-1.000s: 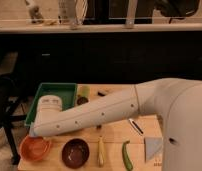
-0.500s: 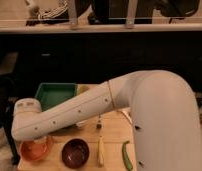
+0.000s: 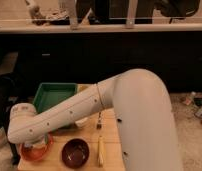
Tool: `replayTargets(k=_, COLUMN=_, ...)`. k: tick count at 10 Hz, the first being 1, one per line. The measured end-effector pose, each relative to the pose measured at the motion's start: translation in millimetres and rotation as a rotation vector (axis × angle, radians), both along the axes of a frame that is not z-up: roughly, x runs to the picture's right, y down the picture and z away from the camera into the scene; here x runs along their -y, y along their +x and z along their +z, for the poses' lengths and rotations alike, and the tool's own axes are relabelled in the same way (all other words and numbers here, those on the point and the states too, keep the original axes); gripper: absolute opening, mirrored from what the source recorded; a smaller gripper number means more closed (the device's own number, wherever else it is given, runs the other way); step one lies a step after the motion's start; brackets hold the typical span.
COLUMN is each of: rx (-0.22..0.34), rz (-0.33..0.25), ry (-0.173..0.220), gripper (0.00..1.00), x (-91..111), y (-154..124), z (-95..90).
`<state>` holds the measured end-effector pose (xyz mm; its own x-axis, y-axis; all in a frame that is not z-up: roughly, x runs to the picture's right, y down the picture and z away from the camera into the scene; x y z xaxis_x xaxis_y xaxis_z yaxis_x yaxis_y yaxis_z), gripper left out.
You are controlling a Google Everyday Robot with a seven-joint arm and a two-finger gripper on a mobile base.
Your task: Wipe red bowl with sponge
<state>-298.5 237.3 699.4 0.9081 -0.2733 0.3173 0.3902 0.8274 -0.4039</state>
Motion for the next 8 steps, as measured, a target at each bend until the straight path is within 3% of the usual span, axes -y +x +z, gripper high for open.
replayTargets(k=3, rx=-0.057, rz=-0.02, ry=-0.017, gripper=0.48, x=-16, y=3, z=15.4)
replayTargets(k=8, rx=-0.081, rz=-0.017, ry=-0.059, gripper=0.48, x=-27, y=7, z=28.3)
